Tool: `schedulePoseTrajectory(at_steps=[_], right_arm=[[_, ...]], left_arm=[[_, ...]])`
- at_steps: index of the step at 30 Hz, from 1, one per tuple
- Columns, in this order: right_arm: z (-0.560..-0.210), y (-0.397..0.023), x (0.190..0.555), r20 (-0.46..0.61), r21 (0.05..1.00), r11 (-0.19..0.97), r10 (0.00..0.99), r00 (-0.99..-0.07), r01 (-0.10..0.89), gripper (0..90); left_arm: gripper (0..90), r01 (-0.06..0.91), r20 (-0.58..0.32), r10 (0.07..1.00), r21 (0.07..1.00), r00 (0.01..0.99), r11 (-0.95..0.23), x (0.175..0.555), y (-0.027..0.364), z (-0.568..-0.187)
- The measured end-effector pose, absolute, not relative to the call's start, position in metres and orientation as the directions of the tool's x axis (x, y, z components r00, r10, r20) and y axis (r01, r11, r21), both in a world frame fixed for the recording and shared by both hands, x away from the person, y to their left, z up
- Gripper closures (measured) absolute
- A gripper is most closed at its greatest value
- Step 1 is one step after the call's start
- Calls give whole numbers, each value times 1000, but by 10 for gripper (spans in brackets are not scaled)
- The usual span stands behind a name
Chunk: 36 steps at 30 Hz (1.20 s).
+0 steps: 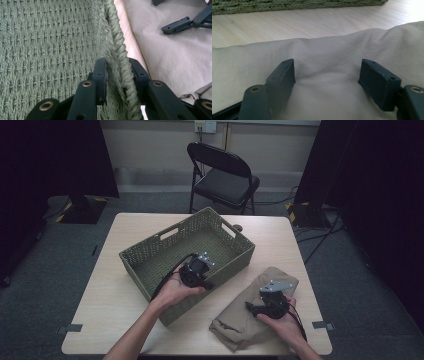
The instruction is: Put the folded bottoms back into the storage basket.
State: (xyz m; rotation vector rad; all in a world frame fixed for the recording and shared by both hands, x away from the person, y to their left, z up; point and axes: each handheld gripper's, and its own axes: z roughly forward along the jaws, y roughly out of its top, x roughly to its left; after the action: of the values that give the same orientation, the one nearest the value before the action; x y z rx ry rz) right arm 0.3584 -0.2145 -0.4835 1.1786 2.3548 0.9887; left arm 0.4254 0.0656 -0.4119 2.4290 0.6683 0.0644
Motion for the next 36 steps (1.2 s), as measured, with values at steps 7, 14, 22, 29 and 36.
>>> schedulePoseTrajectory(at_steps=[7,14,22,29,36], right_arm=[[-484,-214,359,18,708,418,795,-606,570,275],[-484,-214,359,19,708,418,794,-607,569,275],[-484,-214,359,19,708,419,794,-607,569,275],[-484,-214,359,19,708,419,794,-608,568,275],[-484,-214,359,18,709,419,794,-608,568,275]], left_arm=[[743,435,-113,455,557,883,-707,432,59,-412],[755,405,-113,415,551,903,-730,435,55,-412],[770,371,-113,373,547,921,-750,446,45,-411],[784,361,-103,367,543,925,-758,445,43,-411],[785,366,-124,358,536,926,-761,444,50,-412]])
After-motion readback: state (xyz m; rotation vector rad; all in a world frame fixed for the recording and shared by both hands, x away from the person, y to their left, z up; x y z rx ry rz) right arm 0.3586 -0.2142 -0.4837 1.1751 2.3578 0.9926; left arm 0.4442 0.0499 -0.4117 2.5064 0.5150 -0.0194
